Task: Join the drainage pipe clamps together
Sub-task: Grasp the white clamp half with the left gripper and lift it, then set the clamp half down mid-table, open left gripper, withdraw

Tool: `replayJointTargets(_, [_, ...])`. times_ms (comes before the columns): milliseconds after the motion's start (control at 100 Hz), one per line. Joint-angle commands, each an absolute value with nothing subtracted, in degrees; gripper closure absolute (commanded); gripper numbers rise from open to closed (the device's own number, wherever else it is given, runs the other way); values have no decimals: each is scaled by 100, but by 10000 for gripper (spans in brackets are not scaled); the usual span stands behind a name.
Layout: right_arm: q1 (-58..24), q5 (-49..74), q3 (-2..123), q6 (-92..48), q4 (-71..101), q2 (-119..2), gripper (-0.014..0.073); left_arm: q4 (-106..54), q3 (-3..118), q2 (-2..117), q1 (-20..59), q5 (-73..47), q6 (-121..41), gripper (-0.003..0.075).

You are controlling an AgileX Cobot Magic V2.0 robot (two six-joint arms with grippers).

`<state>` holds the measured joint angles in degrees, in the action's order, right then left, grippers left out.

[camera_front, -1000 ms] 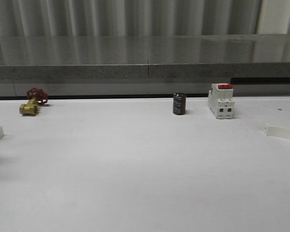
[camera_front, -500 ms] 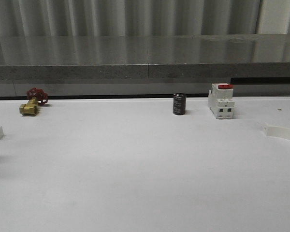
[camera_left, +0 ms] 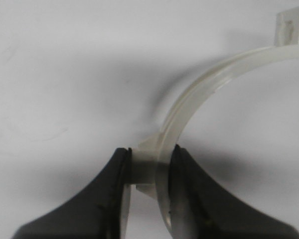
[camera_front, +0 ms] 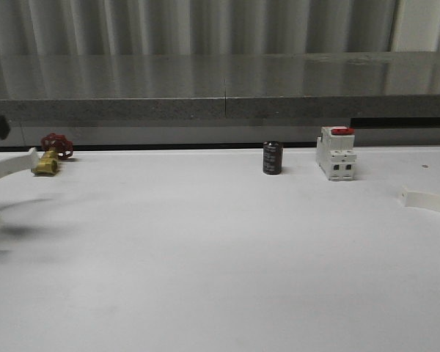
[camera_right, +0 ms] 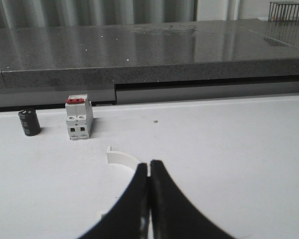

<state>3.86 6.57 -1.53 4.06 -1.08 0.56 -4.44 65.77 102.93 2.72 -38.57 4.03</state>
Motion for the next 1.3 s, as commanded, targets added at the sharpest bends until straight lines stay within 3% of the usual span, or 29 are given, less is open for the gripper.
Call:
replayJointTargets(0, [411,231,-62,373,-104,168,659,-534,6851,9982,611,-3726,883,704])
replayJointTargets(290, [411,231,-62,373,-104,168,659,-550,7047,10222,1824,-3261,2289,704])
replayJointTargets(640, [411,231,-62,373,-104,168,659,-656,7527,10943,2652,-3463,2301,697])
replayJointTargets(760, [411,231,-62,373,-104,168,659,-656,7527,10982,2674,-3438,2301,598])
replayJointTargets(880, [411,231,-62,373,-104,168,659,-656,7527,10982,2674,-3438,2301,376])
replayJointTargets(960, [411,231,-62,373,-104,168,659,-656,7527,10982,2674,-3438,2301,303])
replayJointTargets(1180, [411,231,-62,373,-104,168,659,-351,7527,10581,2674,-3549,2224,316])
replayJointTargets(1250, [411,231,-62,373,-104,168,659,-103,7527,10322,2674,-3717,2224,387])
replayJointTargets(1290, [411,231,-62,373,-104,168,659,124,7527,10146,2652,-3841,2210,475])
